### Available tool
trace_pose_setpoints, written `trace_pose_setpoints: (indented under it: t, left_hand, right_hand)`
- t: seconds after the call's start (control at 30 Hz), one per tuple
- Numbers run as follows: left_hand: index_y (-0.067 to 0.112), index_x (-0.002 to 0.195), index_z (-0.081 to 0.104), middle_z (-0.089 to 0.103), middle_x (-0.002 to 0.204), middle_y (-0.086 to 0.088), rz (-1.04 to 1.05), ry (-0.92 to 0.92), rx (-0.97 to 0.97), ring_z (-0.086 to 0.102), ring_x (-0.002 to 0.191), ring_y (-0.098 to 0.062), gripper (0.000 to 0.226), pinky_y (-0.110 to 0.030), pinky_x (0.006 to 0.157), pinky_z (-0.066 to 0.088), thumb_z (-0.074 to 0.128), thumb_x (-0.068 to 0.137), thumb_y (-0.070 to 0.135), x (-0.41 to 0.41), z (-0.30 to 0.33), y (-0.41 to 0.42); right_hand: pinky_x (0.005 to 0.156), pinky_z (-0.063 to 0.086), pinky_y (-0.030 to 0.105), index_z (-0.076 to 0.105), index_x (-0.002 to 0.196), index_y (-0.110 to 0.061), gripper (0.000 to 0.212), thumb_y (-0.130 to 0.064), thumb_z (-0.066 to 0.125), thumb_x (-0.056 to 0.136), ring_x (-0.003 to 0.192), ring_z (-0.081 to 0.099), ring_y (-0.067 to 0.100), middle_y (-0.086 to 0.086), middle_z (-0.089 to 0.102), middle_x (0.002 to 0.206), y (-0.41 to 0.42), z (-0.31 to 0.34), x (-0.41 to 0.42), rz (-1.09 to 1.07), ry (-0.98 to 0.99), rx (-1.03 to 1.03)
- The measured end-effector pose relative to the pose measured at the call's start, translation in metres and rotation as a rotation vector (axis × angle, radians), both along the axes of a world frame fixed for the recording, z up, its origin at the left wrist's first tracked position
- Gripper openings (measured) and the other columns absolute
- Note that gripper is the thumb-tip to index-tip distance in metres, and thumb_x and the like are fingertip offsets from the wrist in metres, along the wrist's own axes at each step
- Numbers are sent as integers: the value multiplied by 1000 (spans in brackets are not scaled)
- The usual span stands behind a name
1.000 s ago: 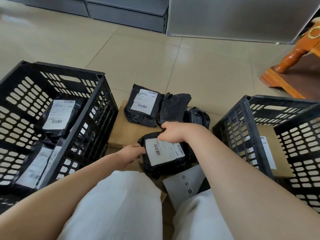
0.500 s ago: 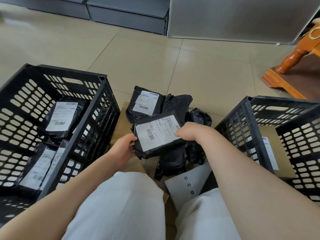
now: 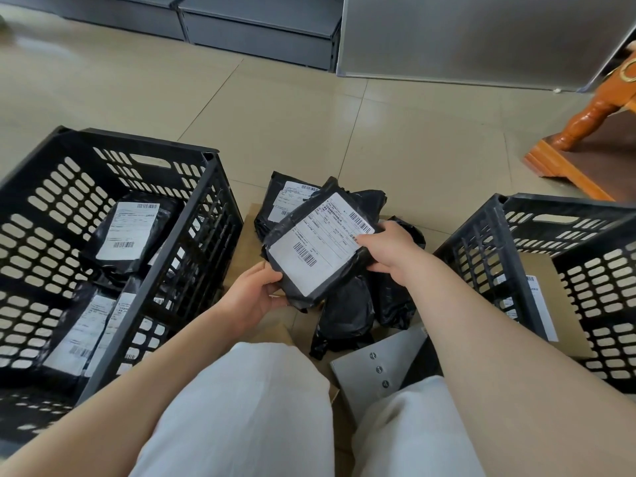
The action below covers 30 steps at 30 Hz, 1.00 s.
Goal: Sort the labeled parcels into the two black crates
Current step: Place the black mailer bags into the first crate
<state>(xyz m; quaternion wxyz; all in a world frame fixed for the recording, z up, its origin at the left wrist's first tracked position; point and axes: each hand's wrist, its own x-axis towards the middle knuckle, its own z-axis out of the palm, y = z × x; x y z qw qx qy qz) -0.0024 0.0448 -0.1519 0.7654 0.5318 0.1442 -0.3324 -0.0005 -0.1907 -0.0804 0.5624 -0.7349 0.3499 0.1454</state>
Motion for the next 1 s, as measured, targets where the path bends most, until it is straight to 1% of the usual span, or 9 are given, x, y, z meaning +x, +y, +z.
trace_pose_setpoints:
  t: [0.1,0.23,0.33,0.43,0.53,0.63,0.8,0.9,1.0]
  left_hand:
    - [11,93,48,58,127,-23,-34,44,-31,61,112,-36,9,-56,90,55,55,95,6,-2,-5,3]
    - [18,131,46,54,139,-13,77,112,85,59,121,-37,61,-60,94,51,67,80,43,1,-8,12]
    - [34,132,45,50,141,2,164,61,243,55,124,-31,62,-56,99,48,62,79,60,4,-2,18]
    - [35,135,49,57,133,9,128,69,167,58,121,-25,51,-47,95,50,54,91,60,1,2,20]
    - [33,128,58,71,121,0,-18,85,137,63,118,-28,48,-52,98,51,63,86,57,-5,7,18]
    - [33,126,57,71,120,1,-17,-22,146,65,116,-24,32,-47,94,54,60,95,35,-8,14,15]
    - [31,124,58,72,118,-2,46,-77,133,67,111,-25,30,-48,92,55,61,96,22,-10,22,16]
    - [33,118,60,74,113,3,114,-143,162,70,106,-20,25,-41,86,56,61,96,23,-7,26,20]
    - [32,119,62,74,112,4,171,-181,200,69,106,-18,24,-42,87,56,60,96,25,-6,31,30]
  right_hand:
    - [77,62,47,63,112,-16,19,-10,61,93,96,69,24,7,69,110,1,2,3,-3,-64,-96]
    - [79,61,47,59,82,-25,26,-2,56,94,97,69,27,8,69,107,3,7,3,17,-102,-116]
    - [82,61,49,59,80,-26,30,1,56,92,98,69,27,7,70,105,6,9,3,62,-108,-89]
    - [79,61,47,65,92,-21,24,3,59,90,97,70,27,10,70,108,10,9,3,152,-94,-58]
    - [70,62,38,65,115,-15,29,2,60,92,99,69,26,10,69,113,15,10,3,199,-99,-23]
    - [69,61,36,64,110,-15,26,3,58,93,93,69,23,12,69,112,16,10,3,190,-108,-19]
    - [80,62,42,63,120,-14,29,-3,59,93,98,69,22,6,69,114,17,9,5,194,-103,-21]
    - [87,59,46,58,121,-19,28,-20,63,93,101,68,22,3,67,114,21,11,8,193,-124,-30]
    - [98,53,46,43,141,-18,55,-41,58,94,109,64,25,2,61,122,28,16,11,217,-115,-95]
